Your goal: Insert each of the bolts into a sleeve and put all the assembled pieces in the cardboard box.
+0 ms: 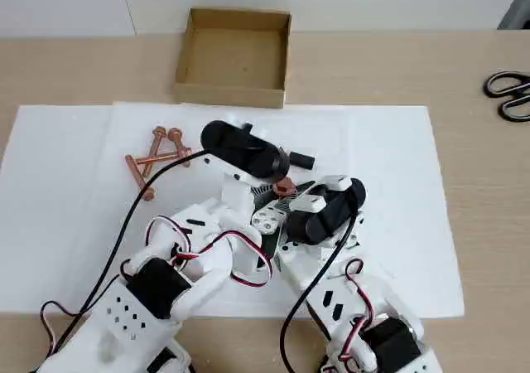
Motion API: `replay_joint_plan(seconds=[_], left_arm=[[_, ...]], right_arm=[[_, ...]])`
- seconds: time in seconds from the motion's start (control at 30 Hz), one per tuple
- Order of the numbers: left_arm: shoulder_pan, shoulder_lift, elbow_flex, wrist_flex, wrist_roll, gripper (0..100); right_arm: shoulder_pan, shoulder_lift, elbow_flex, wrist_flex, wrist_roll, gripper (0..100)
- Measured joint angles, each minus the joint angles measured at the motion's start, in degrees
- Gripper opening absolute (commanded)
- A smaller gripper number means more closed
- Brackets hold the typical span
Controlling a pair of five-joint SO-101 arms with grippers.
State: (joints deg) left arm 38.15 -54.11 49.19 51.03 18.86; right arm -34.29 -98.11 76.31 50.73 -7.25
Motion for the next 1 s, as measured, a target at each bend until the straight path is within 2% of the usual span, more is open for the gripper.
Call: replay_joint_plan(seconds=[1.0], left_arm=[[0.1,-0.4,0.4,4.7,-0.6,6]], right_arm=[[-0.1,0.1,0.4,0.1,0.1,0.4]])
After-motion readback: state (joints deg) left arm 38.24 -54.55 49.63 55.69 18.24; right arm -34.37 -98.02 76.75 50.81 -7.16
